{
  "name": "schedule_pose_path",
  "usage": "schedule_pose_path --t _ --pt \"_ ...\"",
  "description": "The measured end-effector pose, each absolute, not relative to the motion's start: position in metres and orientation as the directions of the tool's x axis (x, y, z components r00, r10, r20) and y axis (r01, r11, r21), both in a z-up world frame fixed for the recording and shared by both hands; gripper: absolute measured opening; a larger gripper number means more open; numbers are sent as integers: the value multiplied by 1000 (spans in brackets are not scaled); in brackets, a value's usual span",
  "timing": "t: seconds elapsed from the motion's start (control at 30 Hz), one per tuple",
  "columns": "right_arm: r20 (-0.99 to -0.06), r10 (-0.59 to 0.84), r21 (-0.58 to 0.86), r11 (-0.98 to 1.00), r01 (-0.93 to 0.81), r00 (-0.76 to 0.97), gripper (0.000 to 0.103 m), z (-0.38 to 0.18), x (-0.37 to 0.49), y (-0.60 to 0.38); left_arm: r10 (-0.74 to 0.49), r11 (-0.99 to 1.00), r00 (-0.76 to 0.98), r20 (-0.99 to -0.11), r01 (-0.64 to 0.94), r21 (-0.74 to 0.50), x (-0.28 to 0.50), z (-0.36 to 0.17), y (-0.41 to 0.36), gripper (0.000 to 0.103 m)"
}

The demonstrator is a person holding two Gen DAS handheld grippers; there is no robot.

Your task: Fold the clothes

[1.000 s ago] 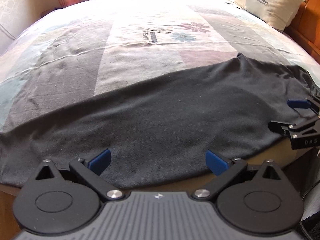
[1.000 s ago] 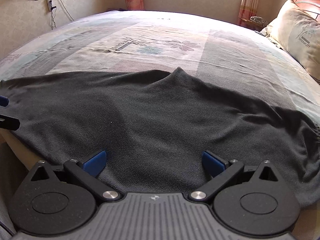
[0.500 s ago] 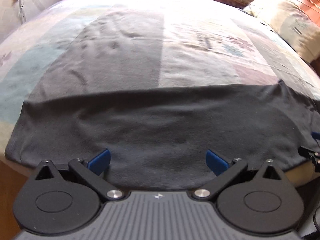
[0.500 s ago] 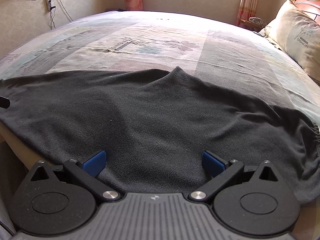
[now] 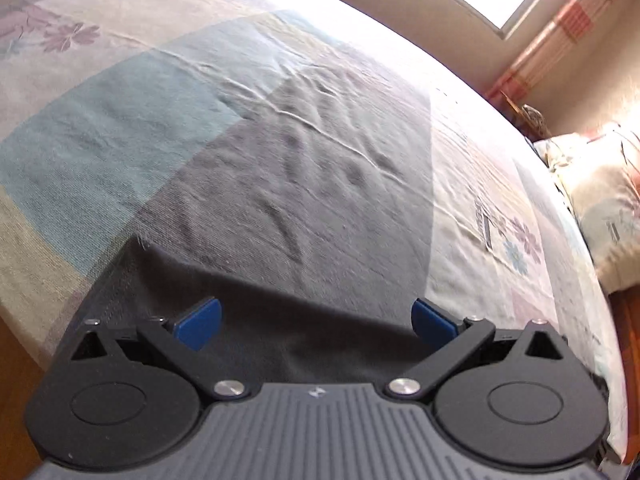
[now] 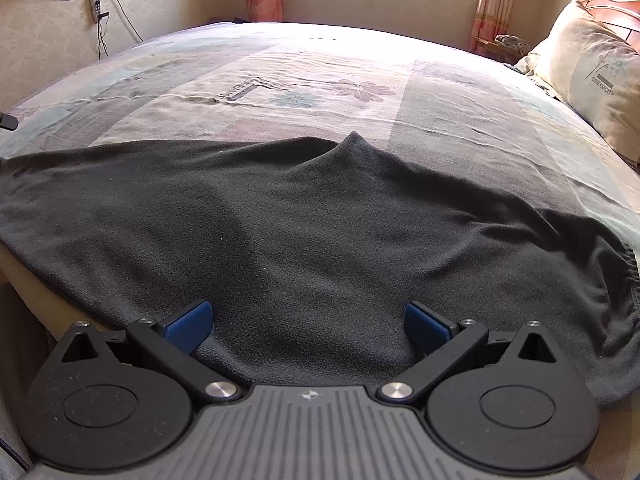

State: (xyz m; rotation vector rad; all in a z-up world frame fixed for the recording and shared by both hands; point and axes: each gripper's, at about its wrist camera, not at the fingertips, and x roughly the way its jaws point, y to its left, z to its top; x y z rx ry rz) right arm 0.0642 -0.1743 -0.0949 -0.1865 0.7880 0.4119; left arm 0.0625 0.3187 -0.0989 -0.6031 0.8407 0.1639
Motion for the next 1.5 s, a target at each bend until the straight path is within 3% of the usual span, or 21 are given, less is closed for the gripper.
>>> schedule_pose_path --t 0.13,0.27,0.37,0.6,0.83,0.97,1.17,1.23,1.37,1.5 --pt "-721 288 -10 905 -426 630 103 -95 65 -174 -58 793 663 -746 -423 -438 68 -117 346 101" --pt "-721 287 -11 905 -424 630 103 -95 65 -174 60 788 651 -757 -496 -364 59 -108 360 101" --pt "-720 286 -11 906 -423 632 103 -95 65 -174 16 809 677 -736 -442 -388 45 -96 351 101" --pt "-716 281 -13 910 -415 639 103 -96 64 -173 -237 789 643 -728 -309 -530 12 -117 307 101" --pt "-718 276 -17 911 -412 639 103 -95 64 -173 -122 742 715 -689 -396 -541 -16 -103 335 101" --pt "-717 273 -18 913 -408 642 103 -96 63 -173 -147 687 749 -646 -393 -611 -20 -102 348 101" --pt "-720 271 -18 913 -408 639 103 -95 64 -172 -54 686 684 -728 -504 -525 -4 -124 357 100" --pt "-721 271 -18 913 -408 638 103 -95 64 -172 -26 665 696 -717 -524 -533 -2 -119 360 100" --pt "-720 269 -17 914 -405 639 103 -96 64 -172 -79 713 744 -663 -423 -560 15 -97 344 101" --pt "-718 269 -17 915 -402 642 103 -96 64 -172 -223 714 744 -630 -316 -625 46 -102 326 101"
